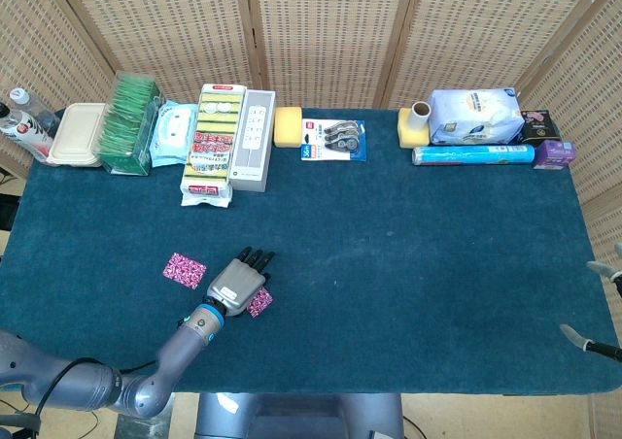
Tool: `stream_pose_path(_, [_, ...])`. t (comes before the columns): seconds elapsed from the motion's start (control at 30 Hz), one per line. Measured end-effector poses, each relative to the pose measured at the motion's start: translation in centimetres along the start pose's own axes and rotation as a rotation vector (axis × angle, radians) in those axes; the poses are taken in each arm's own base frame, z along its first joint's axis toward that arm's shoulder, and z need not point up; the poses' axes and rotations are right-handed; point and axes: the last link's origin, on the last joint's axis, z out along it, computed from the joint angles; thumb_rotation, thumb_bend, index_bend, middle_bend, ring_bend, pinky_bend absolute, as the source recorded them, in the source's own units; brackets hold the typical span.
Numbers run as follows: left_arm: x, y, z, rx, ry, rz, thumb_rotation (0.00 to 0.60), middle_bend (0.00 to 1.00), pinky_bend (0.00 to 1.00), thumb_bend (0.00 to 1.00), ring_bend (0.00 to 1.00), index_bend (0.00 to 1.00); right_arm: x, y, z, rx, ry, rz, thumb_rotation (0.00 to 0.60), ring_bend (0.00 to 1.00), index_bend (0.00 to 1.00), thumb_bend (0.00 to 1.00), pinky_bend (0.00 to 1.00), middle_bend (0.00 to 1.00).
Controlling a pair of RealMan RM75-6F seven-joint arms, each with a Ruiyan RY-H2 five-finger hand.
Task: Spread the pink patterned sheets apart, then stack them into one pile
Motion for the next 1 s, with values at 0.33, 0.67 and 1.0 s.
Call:
stream_pose_path(0.33, [0.1,0.2,-0.3,0.016,-0.006,0.044,0.6,0.0,0.05,0.21,0.0,0.34,0.0,0.0,0.0,-0.001,0.005,0.0,0.6,0.0,0.21,0.0,0.0,0.0])
stream_pose_path(0.67, [0.6,0.4,-0.8,0.042,-0.016,0.059,0.6,0.0,0.05,0.17,0.0,0.24,-0.1,-0.2,0.0,0.006,0.003,0.0,0.6,0.0,0.21,0.0,0.0,0.0])
stream_pose_path(1.0, [1.2,0.2,-1.0,0.038,-0.007,0.028,0.6,0.0,0.05,0.17,0.0,0.24,-0.1,-0.2,0.0,0.0,0.006,-0.003,0.6,0.0,0.21,0.0,0.0,0.0])
